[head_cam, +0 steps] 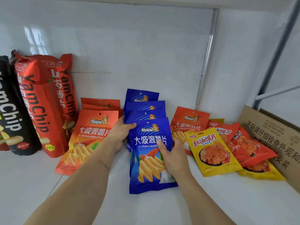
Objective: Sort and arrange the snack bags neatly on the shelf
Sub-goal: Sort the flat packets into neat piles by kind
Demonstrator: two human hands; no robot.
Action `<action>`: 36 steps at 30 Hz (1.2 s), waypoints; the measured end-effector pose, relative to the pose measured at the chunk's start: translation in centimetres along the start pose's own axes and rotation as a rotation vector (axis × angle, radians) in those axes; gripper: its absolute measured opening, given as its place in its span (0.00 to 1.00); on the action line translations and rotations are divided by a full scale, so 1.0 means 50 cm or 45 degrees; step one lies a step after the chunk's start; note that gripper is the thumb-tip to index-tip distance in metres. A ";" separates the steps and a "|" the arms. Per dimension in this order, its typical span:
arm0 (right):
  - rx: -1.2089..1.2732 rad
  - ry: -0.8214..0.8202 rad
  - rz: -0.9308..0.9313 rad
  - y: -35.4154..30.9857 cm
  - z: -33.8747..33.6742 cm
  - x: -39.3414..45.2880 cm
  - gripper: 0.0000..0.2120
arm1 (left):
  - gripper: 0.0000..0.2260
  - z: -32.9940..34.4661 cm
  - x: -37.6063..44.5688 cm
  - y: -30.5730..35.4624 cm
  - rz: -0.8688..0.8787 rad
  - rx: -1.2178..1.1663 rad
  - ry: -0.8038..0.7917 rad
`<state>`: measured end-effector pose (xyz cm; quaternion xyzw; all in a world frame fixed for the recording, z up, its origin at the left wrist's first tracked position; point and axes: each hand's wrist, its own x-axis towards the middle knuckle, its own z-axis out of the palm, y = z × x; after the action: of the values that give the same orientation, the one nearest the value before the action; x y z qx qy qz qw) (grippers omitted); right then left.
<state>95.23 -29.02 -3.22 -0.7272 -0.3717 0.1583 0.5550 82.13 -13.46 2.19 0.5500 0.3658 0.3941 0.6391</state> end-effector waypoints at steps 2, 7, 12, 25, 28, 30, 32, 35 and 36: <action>0.147 -0.135 0.040 -0.007 0.010 0.000 0.26 | 0.16 0.004 0.011 0.006 -0.020 0.044 0.041; 0.171 -0.137 -0.018 -0.001 0.054 0.006 0.30 | 0.15 0.019 0.040 0.022 -0.085 0.136 0.179; 0.193 -0.077 -0.016 0.017 0.087 0.031 0.37 | 0.22 0.030 0.062 0.032 -0.045 0.421 0.256; 0.054 0.063 -0.052 0.031 0.128 0.062 0.44 | 0.34 0.037 0.084 0.006 0.357 0.978 0.335; 0.035 0.060 -0.041 0.026 0.127 0.065 0.46 | 0.34 0.032 0.087 0.011 0.440 1.082 0.327; 0.019 0.057 -0.028 0.018 0.123 0.066 0.47 | 0.34 0.028 0.086 0.016 0.472 1.172 0.326; -0.006 0.058 -0.011 0.011 0.117 0.068 0.48 | 0.32 0.026 0.081 0.018 0.514 1.360 0.338; -0.060 0.024 0.009 0.003 0.100 0.070 0.48 | 0.29 0.029 0.065 0.022 0.603 1.606 0.388; -0.072 0.015 0.006 0.001 0.092 0.069 0.46 | 0.29 0.031 0.058 0.021 0.638 1.677 0.418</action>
<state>94.60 -23.39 -4.20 -0.7443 -0.3710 0.1448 0.5361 84.63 -11.38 3.35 0.8220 0.4815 0.3041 0.0022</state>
